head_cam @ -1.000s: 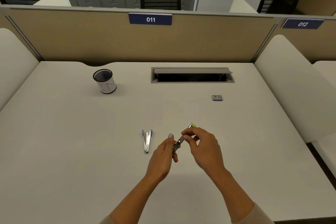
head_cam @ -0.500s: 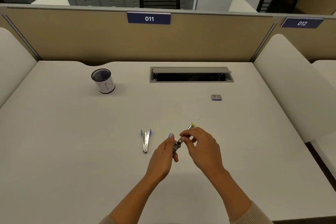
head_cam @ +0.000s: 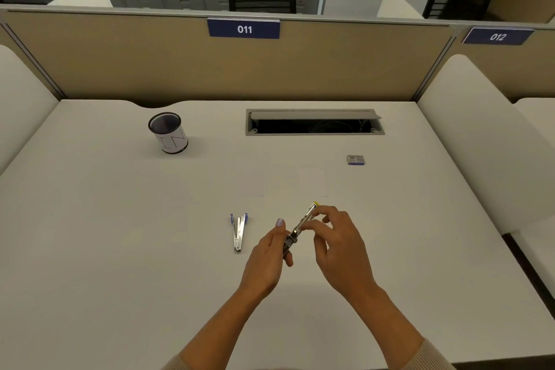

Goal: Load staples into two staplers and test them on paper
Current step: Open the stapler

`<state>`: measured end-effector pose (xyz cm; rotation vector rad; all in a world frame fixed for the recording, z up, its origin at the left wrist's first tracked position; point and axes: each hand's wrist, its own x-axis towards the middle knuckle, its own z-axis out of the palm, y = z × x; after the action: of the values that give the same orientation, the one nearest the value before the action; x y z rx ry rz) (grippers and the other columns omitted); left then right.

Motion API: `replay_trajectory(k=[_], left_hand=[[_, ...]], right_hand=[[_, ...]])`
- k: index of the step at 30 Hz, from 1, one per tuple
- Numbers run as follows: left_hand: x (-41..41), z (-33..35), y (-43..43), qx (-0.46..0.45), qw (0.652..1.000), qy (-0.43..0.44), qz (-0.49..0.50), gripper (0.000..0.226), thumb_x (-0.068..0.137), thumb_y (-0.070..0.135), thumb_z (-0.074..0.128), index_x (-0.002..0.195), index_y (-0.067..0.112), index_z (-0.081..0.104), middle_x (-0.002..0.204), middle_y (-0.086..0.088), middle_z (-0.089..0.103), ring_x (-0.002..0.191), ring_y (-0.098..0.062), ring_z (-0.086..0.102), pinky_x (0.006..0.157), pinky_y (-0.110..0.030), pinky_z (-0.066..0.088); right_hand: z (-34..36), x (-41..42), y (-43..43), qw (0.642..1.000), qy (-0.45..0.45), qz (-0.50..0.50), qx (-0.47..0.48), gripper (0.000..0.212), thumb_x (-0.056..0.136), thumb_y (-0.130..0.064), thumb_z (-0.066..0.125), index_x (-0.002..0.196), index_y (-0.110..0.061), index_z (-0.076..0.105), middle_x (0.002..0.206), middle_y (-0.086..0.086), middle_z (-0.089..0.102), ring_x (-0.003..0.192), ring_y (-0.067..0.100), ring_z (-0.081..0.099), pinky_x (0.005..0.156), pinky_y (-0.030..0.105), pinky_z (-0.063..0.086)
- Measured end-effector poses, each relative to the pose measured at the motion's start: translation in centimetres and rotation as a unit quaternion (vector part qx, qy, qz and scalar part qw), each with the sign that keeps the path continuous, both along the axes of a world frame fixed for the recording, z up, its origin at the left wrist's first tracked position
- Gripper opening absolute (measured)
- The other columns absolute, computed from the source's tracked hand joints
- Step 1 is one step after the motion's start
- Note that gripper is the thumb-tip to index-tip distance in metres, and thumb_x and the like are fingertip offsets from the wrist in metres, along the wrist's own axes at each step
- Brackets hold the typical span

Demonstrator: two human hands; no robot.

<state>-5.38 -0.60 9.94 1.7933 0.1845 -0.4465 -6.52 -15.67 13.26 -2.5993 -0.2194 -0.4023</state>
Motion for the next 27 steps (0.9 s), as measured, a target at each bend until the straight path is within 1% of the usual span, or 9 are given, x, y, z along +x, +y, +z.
replay_trajectory(k=[3, 6, 11, 17, 20, 22, 24, 25, 27], left_hand=[[0.1, 0.0, -0.1, 0.002, 1.000, 0.004, 0.002, 0.065, 0.085, 0.076, 0.016, 0.093, 0.035, 0.065, 0.058, 0.007, 0.059, 0.060, -0.008, 0.048, 0.068, -0.030, 0.037], [0.1, -0.1, -0.1, 0.008, 1.000, 0.001, -0.004, 0.066, 0.083, 0.079, 0.014, 0.092, 0.036, 0.064, 0.058, 0.007, 0.059, 0.057, -0.006, 0.046, 0.066, -0.029, 0.037], [0.0, -0.2, -0.2, 0.020, 1.000, 0.009, -0.007, 0.062, 0.085, 0.077, 0.014, 0.087, 0.039, 0.063, 0.057, 0.008, 0.059, 0.056, -0.006, 0.045, 0.066, -0.029, 0.037], [-0.2, -0.4, -0.2, 0.032, 0.999, 0.013, -0.015, 0.063, 0.082, 0.080, 0.012, 0.084, 0.041, 0.062, 0.058, 0.009, 0.061, 0.054, -0.006, 0.044, 0.065, -0.029, 0.038], [-0.2, -0.4, -0.4, 0.039, 0.999, 0.011, -0.020, 0.065, 0.081, 0.080, 0.012, 0.086, 0.039, 0.062, 0.056, 0.010, 0.059, 0.055, -0.006, 0.044, 0.065, -0.028, 0.038], [-0.1, -0.4, -0.4, 0.038, 0.999, 0.012, -0.016, 0.066, 0.082, 0.080, 0.013, 0.087, 0.038, 0.063, 0.057, 0.010, 0.059, 0.057, -0.007, 0.046, 0.065, -0.028, 0.038], [-0.1, -0.3, -0.4, 0.033, 0.999, 0.013, -0.013, 0.066, 0.082, 0.080, 0.014, 0.088, 0.037, 0.064, 0.057, 0.010, 0.059, 0.055, -0.005, 0.045, 0.064, -0.028, 0.037], [-0.1, -0.3, -0.4, 0.030, 0.999, 0.013, -0.012, 0.066, 0.083, 0.080, 0.015, 0.089, 0.037, 0.064, 0.057, 0.009, 0.060, 0.056, -0.006, 0.045, 0.064, -0.028, 0.037], [-0.1, -0.2, -0.5, 0.026, 1.000, 0.013, -0.008, 0.065, 0.083, 0.079, 0.015, 0.089, 0.037, 0.064, 0.059, 0.009, 0.060, 0.058, -0.007, 0.045, 0.065, -0.028, 0.037]], right_hand=[[-0.7, -0.3, -0.2, 0.999, 0.000, 0.026, -0.046, 0.042, 0.077, 0.008, 0.065, 0.102, -0.025, 0.071, 0.124, -0.003, 0.061, 0.104, 0.021, 0.058, 0.074, 0.033, 0.053], [-0.9, -0.2, -0.5, 0.997, -0.005, 0.024, -0.075, 0.044, 0.075, 0.007, 0.067, 0.104, -0.026, 0.070, 0.126, -0.001, 0.061, 0.109, 0.024, 0.058, 0.074, 0.034, 0.052], [-1.1, 0.7, -1.8, 0.994, -0.018, 0.011, -0.104, 0.048, 0.073, 0.004, 0.063, 0.106, -0.031, 0.067, 0.127, -0.004, 0.058, 0.111, 0.023, 0.054, 0.075, 0.030, 0.043], [-1.4, 1.9, -3.6, 0.992, -0.012, -0.039, -0.118, 0.045, 0.078, 0.001, 0.063, 0.110, -0.031, 0.066, 0.127, -0.001, 0.057, 0.114, 0.025, 0.052, 0.080, 0.035, 0.044], [-1.6, 1.8, -3.6, 0.993, -0.003, -0.043, -0.109, 0.043, 0.082, -0.003, 0.062, 0.112, -0.033, 0.065, 0.128, -0.003, 0.057, 0.114, 0.022, 0.052, 0.081, 0.034, 0.042], [-1.8, 1.5, -3.4, 0.998, 0.013, -0.055, -0.040, 0.039, 0.090, -0.011, 0.058, 0.120, -0.036, 0.060, 0.127, -0.010, 0.053, 0.111, 0.014, 0.050, 0.083, 0.030, 0.040], [-1.8, 1.1, -2.9, 0.987, 0.056, -0.082, 0.126, 0.033, 0.097, -0.027, 0.055, 0.128, -0.041, 0.052, 0.125, -0.019, 0.049, 0.109, 0.003, 0.049, 0.085, 0.024, 0.039], [-1.6, 0.9, -2.5, 0.965, 0.086, -0.099, 0.228, 0.034, 0.096, -0.038, 0.056, 0.129, -0.043, 0.048, 0.124, -0.021, 0.049, 0.109, 0.000, 0.051, 0.084, 0.021, 0.041], [-1.3, 0.6, -1.5, 0.895, 0.155, -0.131, 0.398, 0.049, 0.084, -0.054, 0.062, 0.129, -0.045, 0.044, 0.125, -0.018, 0.053, 0.108, -0.003, 0.056, 0.081, 0.017, 0.042]])
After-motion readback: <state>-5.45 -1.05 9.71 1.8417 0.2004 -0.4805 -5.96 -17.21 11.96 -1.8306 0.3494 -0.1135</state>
